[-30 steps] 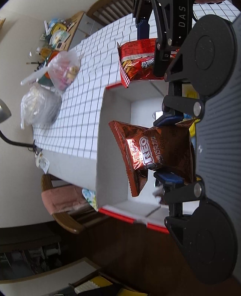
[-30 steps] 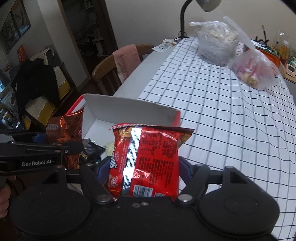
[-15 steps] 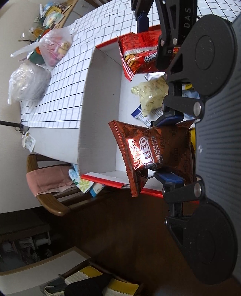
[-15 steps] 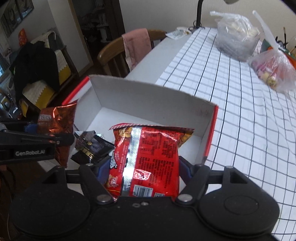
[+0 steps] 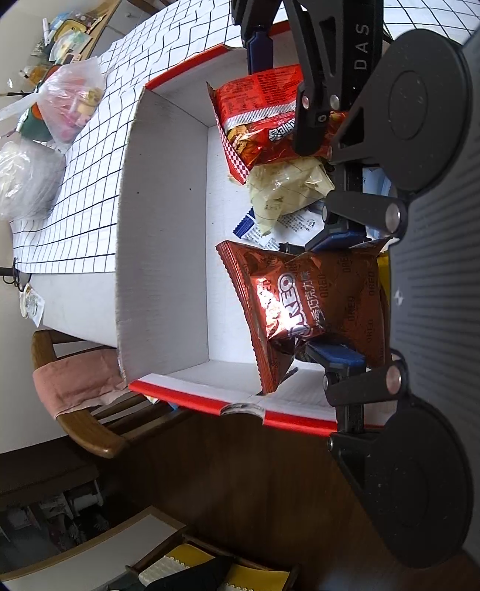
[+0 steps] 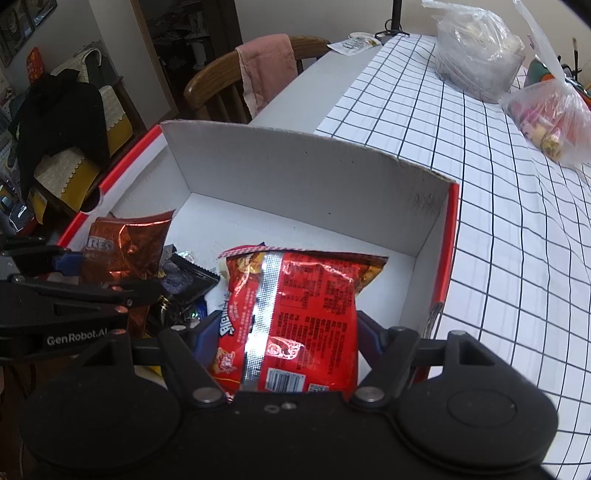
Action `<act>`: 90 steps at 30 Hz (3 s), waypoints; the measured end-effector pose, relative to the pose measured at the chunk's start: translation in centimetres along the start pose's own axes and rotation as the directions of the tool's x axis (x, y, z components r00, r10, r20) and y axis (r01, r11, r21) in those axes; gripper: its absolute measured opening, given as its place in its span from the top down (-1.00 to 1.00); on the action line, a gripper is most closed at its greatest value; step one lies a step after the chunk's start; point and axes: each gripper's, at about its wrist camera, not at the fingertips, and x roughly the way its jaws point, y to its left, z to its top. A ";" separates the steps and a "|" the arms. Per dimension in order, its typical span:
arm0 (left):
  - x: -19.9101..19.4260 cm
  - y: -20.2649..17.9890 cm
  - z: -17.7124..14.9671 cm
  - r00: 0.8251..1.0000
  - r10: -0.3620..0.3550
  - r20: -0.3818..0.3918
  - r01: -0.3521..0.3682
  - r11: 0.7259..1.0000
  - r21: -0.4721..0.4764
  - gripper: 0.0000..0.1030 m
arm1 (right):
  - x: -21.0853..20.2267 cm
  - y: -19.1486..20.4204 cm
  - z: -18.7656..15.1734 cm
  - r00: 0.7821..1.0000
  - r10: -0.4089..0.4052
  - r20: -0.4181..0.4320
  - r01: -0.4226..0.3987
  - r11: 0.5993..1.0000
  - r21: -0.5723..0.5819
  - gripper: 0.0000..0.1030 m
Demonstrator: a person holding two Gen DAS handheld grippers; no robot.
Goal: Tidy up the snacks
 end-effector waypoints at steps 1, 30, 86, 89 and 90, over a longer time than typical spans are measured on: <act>0.1 0.0 -0.1 1.000 -0.001 0.000 0.001 1.000 0.001 0.01 | 0.1 0.0 0.0 1.000 0.004 -0.001 -0.004 1.000 0.000 -0.41; -2.2 0.2 -0.6 0.997 -0.015 0.078 0.017 1.000 -0.016 -0.27 | -3.6 -0.3 -0.3 0.997 0.022 0.079 -0.024 0.999 0.029 -0.74; -15.1 -3.0 -6.6 0.915 -0.089 0.393 0.106 0.994 -0.022 -0.89 | -16.2 -1.6 -9.0 0.924 0.048 0.380 -0.092 0.991 0.098 -1.00; -15.3 -2.9 -6.8 0.916 -0.079 0.393 0.099 0.995 -0.030 -0.89 | -16.2 -1.4 -9.2 0.923 0.059 0.380 -0.100 0.991 0.089 -1.00; -15.3 -2.9 -6.8 0.916 -0.077 0.394 0.097 0.995 -0.032 -0.89 | -16.2 -1.3 -9.3 0.923 0.060 0.381 -0.100 0.991 0.085 -1.00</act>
